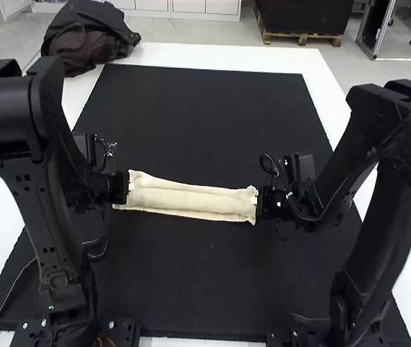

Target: Fold the towel.

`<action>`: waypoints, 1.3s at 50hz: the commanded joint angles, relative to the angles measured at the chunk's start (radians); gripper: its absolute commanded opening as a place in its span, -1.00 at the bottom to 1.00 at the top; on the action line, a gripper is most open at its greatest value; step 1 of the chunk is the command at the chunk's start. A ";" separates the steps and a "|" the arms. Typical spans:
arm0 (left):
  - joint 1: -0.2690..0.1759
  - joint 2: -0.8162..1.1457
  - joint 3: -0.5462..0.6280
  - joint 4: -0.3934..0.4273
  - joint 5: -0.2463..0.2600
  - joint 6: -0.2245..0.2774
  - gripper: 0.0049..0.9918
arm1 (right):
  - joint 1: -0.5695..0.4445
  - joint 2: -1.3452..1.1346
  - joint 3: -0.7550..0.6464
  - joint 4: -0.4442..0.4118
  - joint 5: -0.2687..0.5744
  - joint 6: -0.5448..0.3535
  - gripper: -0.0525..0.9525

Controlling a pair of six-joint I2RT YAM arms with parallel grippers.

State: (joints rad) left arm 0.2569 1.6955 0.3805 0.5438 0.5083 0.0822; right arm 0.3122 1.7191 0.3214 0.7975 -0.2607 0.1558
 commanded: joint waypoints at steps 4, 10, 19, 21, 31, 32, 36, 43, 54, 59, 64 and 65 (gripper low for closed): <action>0.022 0.021 -0.017 0.047 -0.120 0.013 -0.95 | -0.056 0.027 -0.013 0.023 0.104 -0.024 -0.91; 0.021 0.020 -0.015 0.064 -0.122 0.005 -0.90 | -0.056 0.027 -0.013 0.060 0.106 -0.022 -0.68; 0.019 -0.005 -0.014 0.081 -0.122 -0.012 -0.80 | -0.056 0.023 0.005 0.065 0.132 -0.016 0.57; 0.019 -0.017 -0.011 0.082 -0.122 -0.022 -0.79 | -0.056 0.023 0.007 0.062 0.132 -0.015 0.67; 0.015 -0.071 0.023 0.059 -0.136 -0.064 0.60 | -0.056 0.007 0.022 0.039 0.132 -0.002 0.90; 0.012 -0.076 0.026 0.054 -0.136 -0.070 0.61 | -0.056 0.004 0.022 0.039 0.130 -0.001 0.90; -0.007 -0.094 0.044 0.031 -0.139 -0.081 0.69 | -0.056 -0.015 0.027 0.028 0.130 0.007 0.91; -0.054 -0.126 0.074 -0.010 -0.148 -0.110 0.69 | -0.056 -0.076 0.047 -0.049 0.121 0.030 0.91; -0.137 -0.240 0.100 -0.065 -0.182 -0.173 0.70 | -0.056 -0.199 0.100 -0.236 -0.015 0.140 0.91; -0.171 -0.306 0.100 -0.093 -0.200 -0.203 0.72 | -0.058 -0.227 0.114 -0.293 -0.074 0.188 0.91; -0.189 -0.370 0.097 -0.120 -0.217 -0.225 0.78 | -0.087 -0.231 0.113 -0.314 -0.121 0.215 0.91; -0.191 -0.381 0.095 -0.125 -0.221 -0.226 0.79 | -0.096 -0.231 0.113 -0.316 -0.135 0.222 0.91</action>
State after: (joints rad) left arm 0.0799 1.3743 0.4561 0.4286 0.3237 -0.1028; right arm 0.2604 1.5021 0.4198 0.4911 -0.2947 0.3061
